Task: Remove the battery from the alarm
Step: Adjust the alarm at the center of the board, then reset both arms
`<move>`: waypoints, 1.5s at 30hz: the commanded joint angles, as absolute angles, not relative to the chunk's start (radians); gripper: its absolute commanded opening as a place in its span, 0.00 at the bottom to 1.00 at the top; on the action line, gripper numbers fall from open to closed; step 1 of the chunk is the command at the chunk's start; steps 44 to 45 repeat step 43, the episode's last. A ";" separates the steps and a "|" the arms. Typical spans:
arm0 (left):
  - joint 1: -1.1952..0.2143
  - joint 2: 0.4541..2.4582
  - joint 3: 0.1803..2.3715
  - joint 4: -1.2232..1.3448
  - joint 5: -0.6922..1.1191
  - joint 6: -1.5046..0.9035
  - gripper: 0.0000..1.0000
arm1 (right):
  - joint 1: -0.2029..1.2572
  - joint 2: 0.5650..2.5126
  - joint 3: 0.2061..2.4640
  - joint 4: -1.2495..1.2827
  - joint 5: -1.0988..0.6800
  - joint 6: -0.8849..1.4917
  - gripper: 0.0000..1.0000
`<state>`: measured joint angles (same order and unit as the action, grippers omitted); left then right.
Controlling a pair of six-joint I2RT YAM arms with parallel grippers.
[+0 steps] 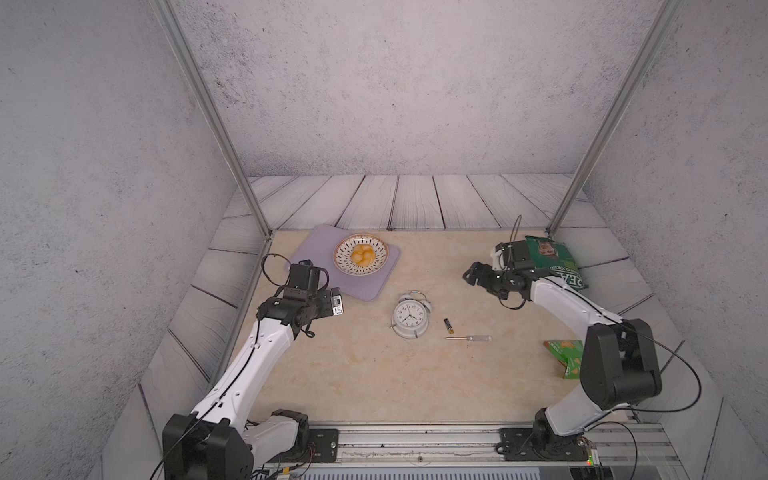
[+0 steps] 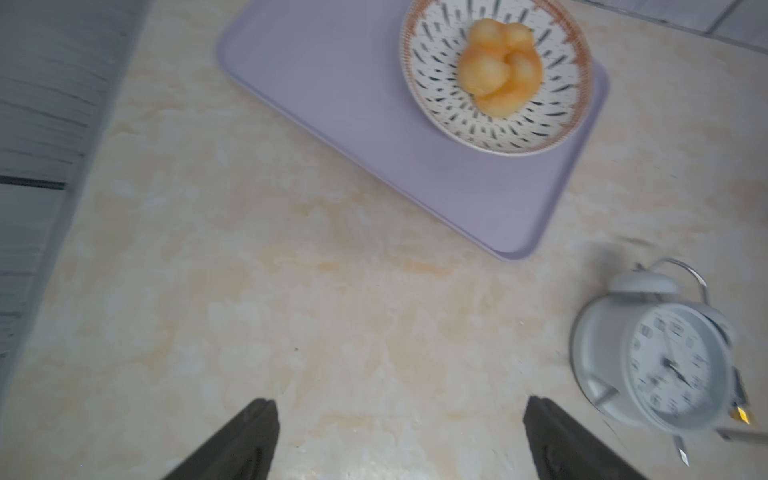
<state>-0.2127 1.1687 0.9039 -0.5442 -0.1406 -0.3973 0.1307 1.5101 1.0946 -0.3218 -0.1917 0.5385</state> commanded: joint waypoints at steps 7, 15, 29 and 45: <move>-0.104 1.355 0.708 0.136 -0.428 -0.200 0.99 | 0.016 1.304 0.720 0.085 0.328 0.264 0.99; -0.045 1.523 0.528 0.664 -0.207 -0.022 0.99 | 0.013 1.386 0.337 0.804 0.311 0.155 0.99; 0.034 1.525 0.475 0.725 0.048 -0.014 0.99 | 0.016 1.566 0.421 0.855 0.119 0.053 0.99; 0.033 1.528 0.477 0.726 0.041 -0.020 0.99 | 0.016 1.575 0.444 0.826 0.068 0.044 0.99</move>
